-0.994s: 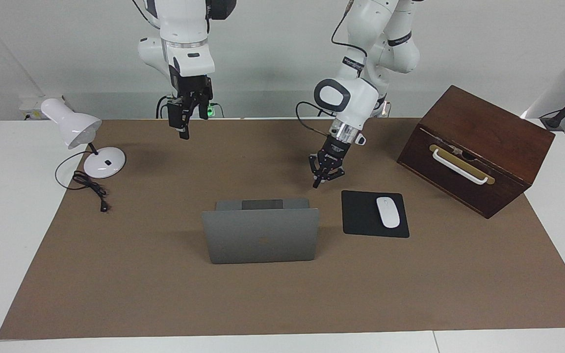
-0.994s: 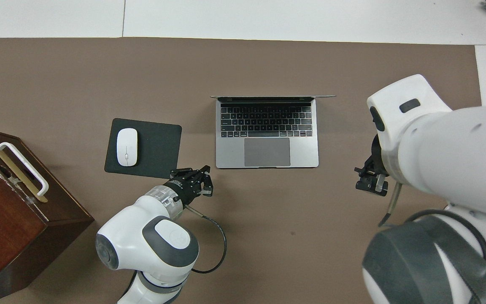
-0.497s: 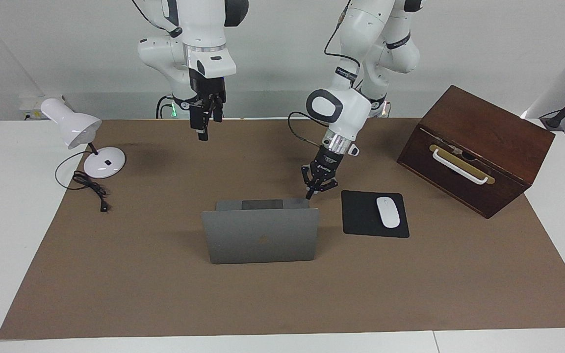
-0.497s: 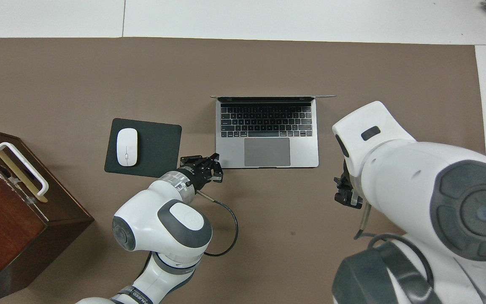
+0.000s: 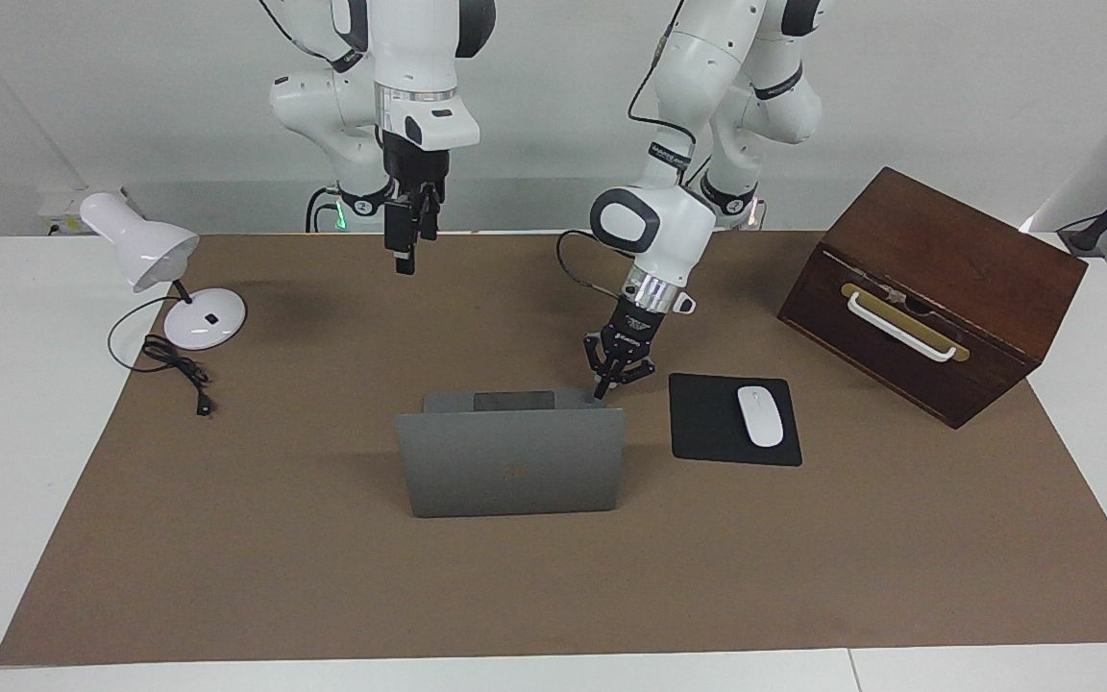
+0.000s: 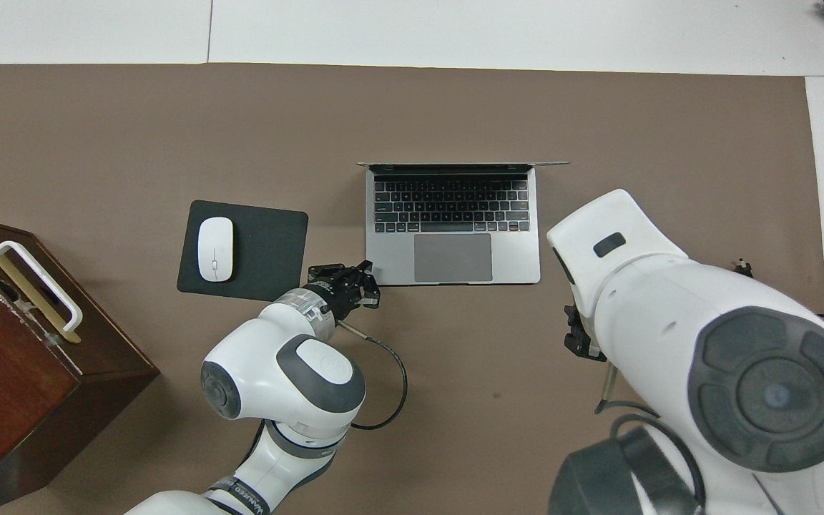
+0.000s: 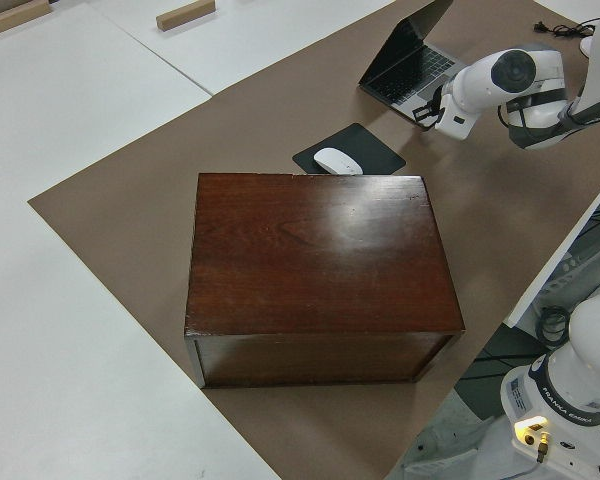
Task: Close laptop with both arms
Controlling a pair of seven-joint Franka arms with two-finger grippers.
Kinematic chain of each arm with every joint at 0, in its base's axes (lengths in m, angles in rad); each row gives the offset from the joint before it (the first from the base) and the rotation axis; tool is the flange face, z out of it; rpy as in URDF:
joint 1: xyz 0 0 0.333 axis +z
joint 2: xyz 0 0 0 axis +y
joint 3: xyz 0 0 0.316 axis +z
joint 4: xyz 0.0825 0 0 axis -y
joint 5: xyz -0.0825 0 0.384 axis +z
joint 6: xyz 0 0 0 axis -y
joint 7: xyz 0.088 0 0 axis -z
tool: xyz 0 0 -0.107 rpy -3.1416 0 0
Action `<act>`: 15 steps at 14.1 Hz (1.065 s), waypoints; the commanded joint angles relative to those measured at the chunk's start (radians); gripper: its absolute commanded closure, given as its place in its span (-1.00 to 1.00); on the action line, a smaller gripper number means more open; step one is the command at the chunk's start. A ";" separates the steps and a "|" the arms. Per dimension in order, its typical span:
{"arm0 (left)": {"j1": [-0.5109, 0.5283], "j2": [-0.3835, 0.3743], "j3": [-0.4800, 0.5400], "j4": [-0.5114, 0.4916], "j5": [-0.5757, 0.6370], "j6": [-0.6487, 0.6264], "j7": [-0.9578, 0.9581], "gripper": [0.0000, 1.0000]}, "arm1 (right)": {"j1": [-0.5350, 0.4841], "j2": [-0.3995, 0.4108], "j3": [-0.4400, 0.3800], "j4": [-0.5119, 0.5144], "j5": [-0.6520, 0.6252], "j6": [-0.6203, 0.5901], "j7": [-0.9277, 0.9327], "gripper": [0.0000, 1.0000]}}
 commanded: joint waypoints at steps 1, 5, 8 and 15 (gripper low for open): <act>-0.027 0.032 0.005 0.035 -0.027 0.041 0.003 1.00 | 0.004 -0.028 0.000 -0.035 -0.020 0.034 -0.035 -1.00; -0.027 0.045 0.005 0.035 -0.027 0.041 0.001 1.00 | 0.019 -0.029 0.000 -0.041 -0.022 0.037 -0.035 -1.00; -0.027 0.048 0.005 0.035 -0.027 0.041 0.001 1.00 | 0.041 -0.020 0.000 -0.057 -0.026 0.055 -0.033 -1.00; -0.027 0.057 0.005 0.035 -0.027 0.041 0.001 1.00 | 0.042 0.018 0.000 -0.090 -0.029 0.147 -0.023 -1.00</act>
